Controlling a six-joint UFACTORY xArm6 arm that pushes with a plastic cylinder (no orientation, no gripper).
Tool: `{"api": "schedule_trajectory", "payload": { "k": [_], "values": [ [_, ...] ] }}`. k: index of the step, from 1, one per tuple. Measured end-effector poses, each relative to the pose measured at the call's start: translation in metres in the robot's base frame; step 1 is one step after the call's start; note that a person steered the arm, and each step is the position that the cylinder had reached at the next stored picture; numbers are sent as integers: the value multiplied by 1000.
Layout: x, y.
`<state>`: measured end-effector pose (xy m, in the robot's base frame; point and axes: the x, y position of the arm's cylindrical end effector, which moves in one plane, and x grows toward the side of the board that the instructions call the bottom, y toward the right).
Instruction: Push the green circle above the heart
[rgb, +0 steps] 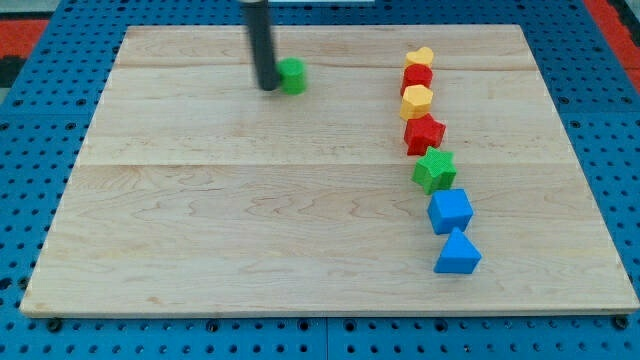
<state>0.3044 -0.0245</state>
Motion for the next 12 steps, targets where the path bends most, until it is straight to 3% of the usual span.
{"api": "schedule_trajectory", "payload": {
  "k": [1,2,4,5,6,9,11,12],
  "values": [
    [-15,97],
    [-48,105],
    [-64,7],
    [-109,45],
    [-109,104],
    [-107,167],
    [-107,281],
    [-107,309]
  ]
}}
